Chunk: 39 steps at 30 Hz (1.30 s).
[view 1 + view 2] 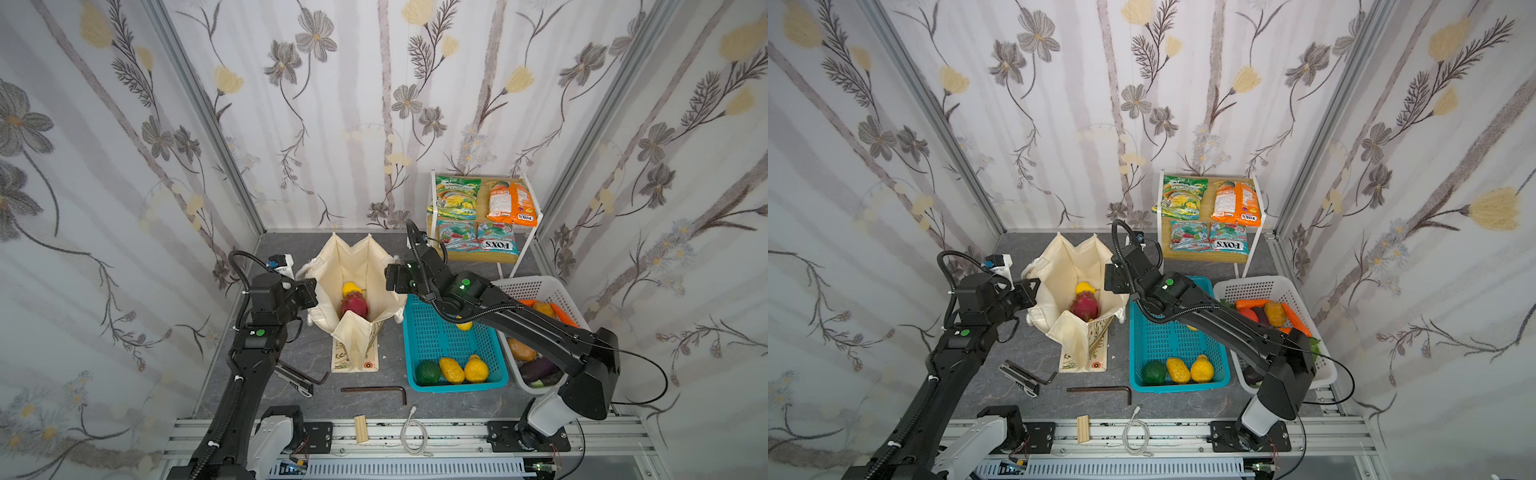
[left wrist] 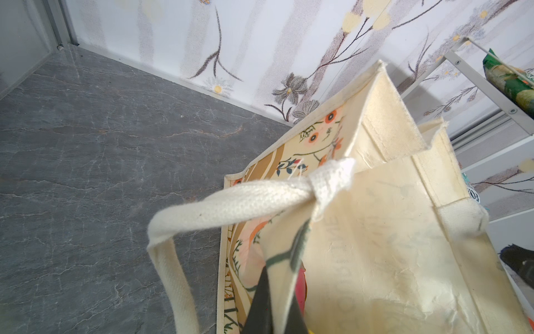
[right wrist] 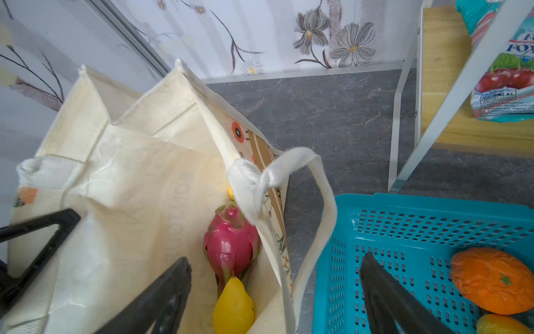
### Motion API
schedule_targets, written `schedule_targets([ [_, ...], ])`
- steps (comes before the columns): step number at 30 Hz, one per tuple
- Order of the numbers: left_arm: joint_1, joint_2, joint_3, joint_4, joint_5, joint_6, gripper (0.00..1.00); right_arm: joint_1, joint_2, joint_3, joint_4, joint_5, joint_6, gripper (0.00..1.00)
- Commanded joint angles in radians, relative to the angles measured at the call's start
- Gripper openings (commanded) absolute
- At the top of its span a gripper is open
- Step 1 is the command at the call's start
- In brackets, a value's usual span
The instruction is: Place the food into the grocery bag and tie it
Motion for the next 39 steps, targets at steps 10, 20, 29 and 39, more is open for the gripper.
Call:
schedule_targets([
  [10,0.0,0.003,0.006,0.023,-0.003,0.002,0.0,-0.002,0.047,-0.034,0.129,-0.154,0.009,0.34],
  [20,-0.005,0.027,0.106,0.034,-0.017,-0.058,0.0,0.013,0.135,0.155,0.079,-0.146,-0.027,0.0],
  [29,0.003,0.038,0.198,0.005,-0.165,-0.089,0.0,-0.028,0.071,0.147,0.062,-0.08,-0.03,0.0],
  [39,0.118,-0.045,0.177,-0.055,-0.315,-0.043,0.0,-0.114,-0.068,-0.009,0.054,0.041,-0.048,0.0],
])
